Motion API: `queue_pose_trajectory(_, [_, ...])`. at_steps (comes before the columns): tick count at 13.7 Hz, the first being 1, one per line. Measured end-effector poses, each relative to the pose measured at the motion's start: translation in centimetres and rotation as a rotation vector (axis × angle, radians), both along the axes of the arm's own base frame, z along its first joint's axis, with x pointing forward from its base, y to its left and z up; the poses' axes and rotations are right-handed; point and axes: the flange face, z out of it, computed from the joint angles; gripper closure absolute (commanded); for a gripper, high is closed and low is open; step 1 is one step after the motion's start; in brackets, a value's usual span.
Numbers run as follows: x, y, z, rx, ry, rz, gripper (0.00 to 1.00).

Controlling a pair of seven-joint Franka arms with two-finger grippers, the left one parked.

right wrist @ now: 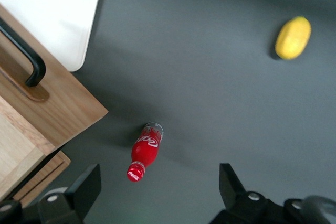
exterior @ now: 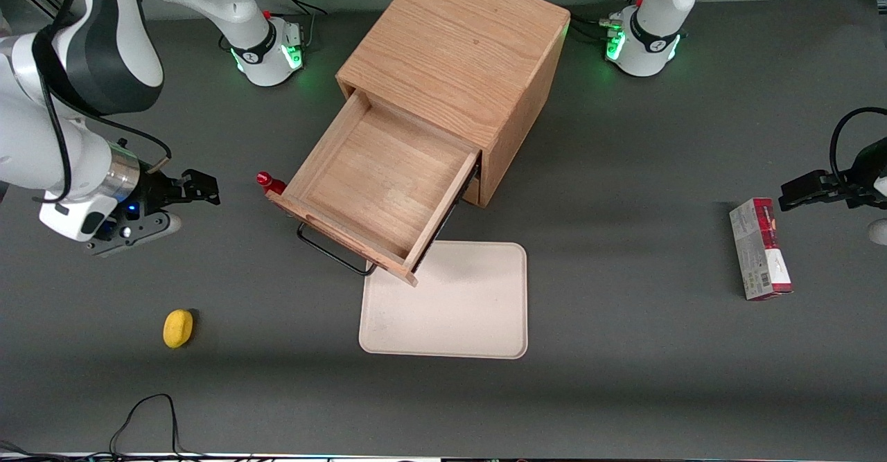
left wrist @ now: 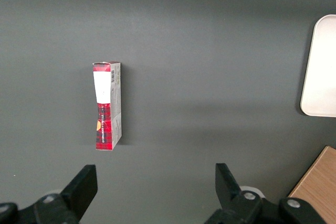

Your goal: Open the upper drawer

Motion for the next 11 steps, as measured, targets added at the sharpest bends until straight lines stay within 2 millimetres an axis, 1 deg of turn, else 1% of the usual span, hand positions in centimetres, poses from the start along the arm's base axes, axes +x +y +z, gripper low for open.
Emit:
queue_pose_trajectory(2, [-0.5,-1.6,1.4,0.009,-0.019,-0.049,0.0])
queue_pose_trajectory(3, [-0.6,-1.9,1.9,0.011,-0.025,-0.084,0.0])
queue_pose_trajectory(5, [-1.1,-2.0,2.8,0.01,-0.031,-0.164,0.0])
queue_pose_trajectory(8, [-1.8,-2.2,4.1,0.016,-0.041,-0.207,0.0])
queue_pose_trajectory(11, [-2.6,-3.6,4.5,0.023,-0.043,-0.227,0.0])
